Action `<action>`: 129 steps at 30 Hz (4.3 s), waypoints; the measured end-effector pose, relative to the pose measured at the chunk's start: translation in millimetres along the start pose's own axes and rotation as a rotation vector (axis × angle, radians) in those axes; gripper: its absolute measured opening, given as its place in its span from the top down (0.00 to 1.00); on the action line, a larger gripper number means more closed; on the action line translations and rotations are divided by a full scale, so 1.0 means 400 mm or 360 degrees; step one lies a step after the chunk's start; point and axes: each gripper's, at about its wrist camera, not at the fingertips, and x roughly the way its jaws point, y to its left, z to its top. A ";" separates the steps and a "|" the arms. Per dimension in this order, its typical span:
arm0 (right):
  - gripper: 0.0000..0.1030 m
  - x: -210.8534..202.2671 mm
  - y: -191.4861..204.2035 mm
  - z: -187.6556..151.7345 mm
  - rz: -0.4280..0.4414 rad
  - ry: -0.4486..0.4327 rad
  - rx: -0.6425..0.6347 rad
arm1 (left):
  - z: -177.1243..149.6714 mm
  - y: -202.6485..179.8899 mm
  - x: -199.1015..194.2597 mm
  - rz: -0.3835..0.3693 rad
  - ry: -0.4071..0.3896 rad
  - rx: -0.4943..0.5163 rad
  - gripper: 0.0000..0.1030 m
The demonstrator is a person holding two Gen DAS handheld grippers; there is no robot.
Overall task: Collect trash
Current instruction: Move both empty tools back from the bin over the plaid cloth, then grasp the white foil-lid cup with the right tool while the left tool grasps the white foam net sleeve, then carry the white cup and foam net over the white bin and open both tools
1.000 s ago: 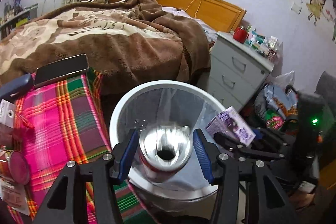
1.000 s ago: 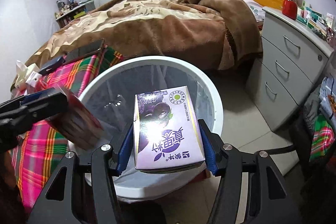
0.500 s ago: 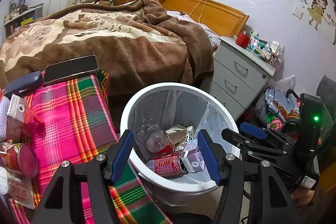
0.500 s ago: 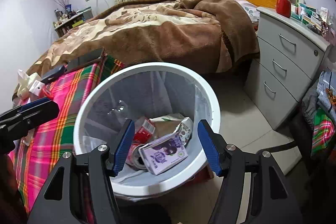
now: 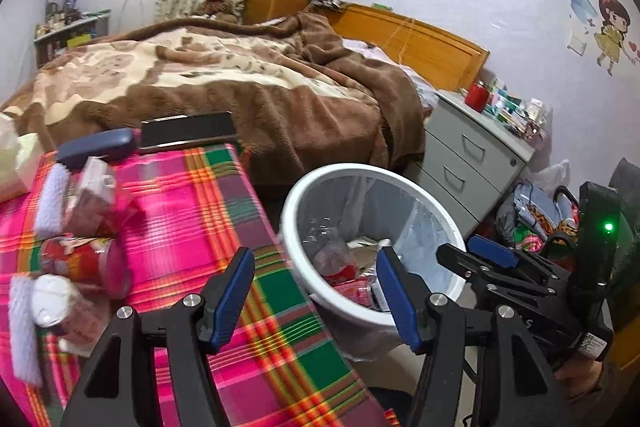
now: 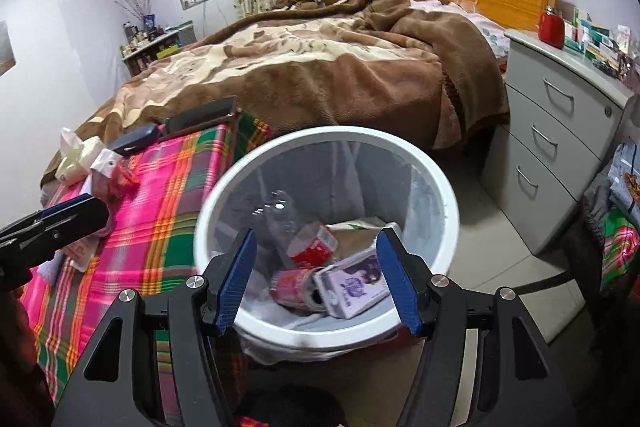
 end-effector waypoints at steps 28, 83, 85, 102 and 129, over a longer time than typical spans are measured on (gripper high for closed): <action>0.38 0.023 0.326 -0.051 0.0351 0.0015 -0.0255 | -0.172 0.377 -0.278 0.0496 -0.0142 -0.0344 0.39; 0.38 0.185 0.658 -0.086 0.0289 0.0173 -0.0351 | -0.215 0.722 -0.160 0.0514 0.0069 -0.0534 0.47; 0.38 0.184 0.651 -0.086 0.0277 0.0167 -0.0318 | -0.215 0.721 -0.158 0.0523 0.0072 -0.0527 0.47; 0.45 0.183 0.635 -0.088 0.0300 0.0177 -0.0272 | -0.224 0.699 -0.168 0.0551 0.0096 -0.0521 0.64; 0.45 0.129 0.561 -0.097 0.0372 0.0164 -0.0169 | -0.224 0.592 -0.229 0.0519 0.0032 -0.0457 0.65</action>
